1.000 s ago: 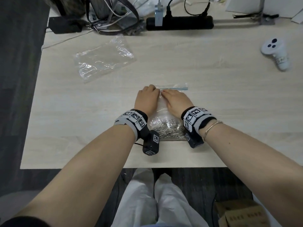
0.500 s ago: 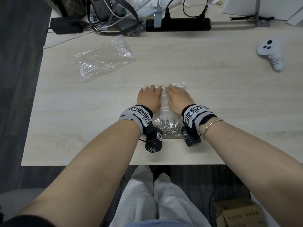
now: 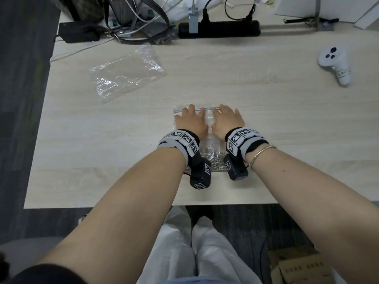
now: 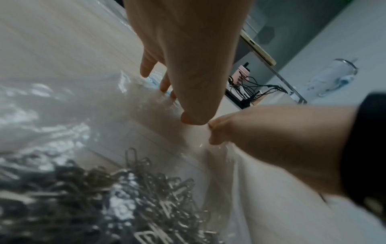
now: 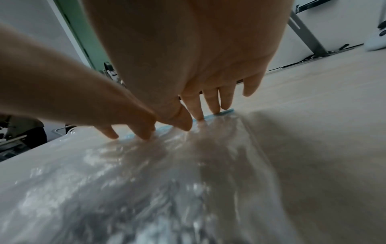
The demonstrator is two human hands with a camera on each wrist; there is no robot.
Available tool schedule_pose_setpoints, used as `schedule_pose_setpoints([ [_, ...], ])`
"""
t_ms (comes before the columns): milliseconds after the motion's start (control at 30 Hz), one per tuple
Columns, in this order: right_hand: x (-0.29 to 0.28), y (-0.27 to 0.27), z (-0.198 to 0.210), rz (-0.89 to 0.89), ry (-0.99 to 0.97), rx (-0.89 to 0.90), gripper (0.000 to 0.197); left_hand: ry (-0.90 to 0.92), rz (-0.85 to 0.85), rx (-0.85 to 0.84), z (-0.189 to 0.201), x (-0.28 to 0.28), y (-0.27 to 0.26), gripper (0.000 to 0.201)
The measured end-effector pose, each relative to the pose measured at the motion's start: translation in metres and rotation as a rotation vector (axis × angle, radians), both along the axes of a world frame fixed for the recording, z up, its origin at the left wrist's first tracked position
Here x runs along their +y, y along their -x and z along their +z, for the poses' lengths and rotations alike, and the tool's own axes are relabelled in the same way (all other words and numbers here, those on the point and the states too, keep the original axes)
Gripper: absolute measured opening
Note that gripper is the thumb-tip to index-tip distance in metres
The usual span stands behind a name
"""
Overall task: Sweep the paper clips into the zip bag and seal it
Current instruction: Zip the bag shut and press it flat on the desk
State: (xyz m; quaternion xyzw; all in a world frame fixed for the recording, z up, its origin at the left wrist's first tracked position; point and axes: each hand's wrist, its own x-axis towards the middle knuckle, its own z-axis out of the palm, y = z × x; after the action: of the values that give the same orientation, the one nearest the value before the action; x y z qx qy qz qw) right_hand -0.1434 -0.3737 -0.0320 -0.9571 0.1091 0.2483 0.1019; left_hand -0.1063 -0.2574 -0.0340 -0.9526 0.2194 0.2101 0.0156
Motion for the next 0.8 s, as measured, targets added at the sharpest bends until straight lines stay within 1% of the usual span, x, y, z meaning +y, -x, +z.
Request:
schedule_pose_setpoints([
  [133, -0.001, 0.004, -0.005, -0.047, -0.078, -0.052, 0.061, -0.007, -0.002, -0.017, -0.001, -0.001, -0.001, 0.055],
  [233, -0.007, 0.000, -0.001, -0.048, -0.104, -0.032, 0.060, 0.006, -0.024, -0.050, 0.000, -0.001, -0.004, 0.051],
  [300, -0.011, -0.001, 0.003, -0.035, -0.106, 0.006, 0.061, 0.038, -0.072, -0.052, 0.000, -0.002, -0.005, 0.047],
  [367, -0.015, 0.001, 0.005, -0.028, -0.089, 0.004, 0.060, 0.087, -0.130, -0.033, -0.001, -0.001, -0.002, 0.046],
  [467, -0.016, 0.007, 0.003, -0.023, -0.059, -0.043, 0.062, 0.167, -0.138, 0.020, -0.006, 0.002, -0.001, 0.057],
  [600, -0.013, 0.013, -0.005, -0.017, -0.033, -0.056, 0.065, 0.177, -0.092, -0.011, -0.007, 0.002, -0.001, 0.055],
  [700, -0.013, 0.007, -0.001, -0.018, -0.003, -0.005, 0.066, 0.121, -0.130, 0.004, -0.005, 0.000, -0.003, 0.060],
  [767, -0.011, 0.002, 0.007, -0.036, -0.001, 0.048, 0.066, 0.125, -0.176, 0.017, -0.004, 0.006, -0.004, 0.061],
  [800, -0.010, 0.000, 0.010, -0.038, 0.010, 0.052, 0.066, 0.137, -0.168, 0.014, -0.005, 0.012, -0.004, 0.061],
])
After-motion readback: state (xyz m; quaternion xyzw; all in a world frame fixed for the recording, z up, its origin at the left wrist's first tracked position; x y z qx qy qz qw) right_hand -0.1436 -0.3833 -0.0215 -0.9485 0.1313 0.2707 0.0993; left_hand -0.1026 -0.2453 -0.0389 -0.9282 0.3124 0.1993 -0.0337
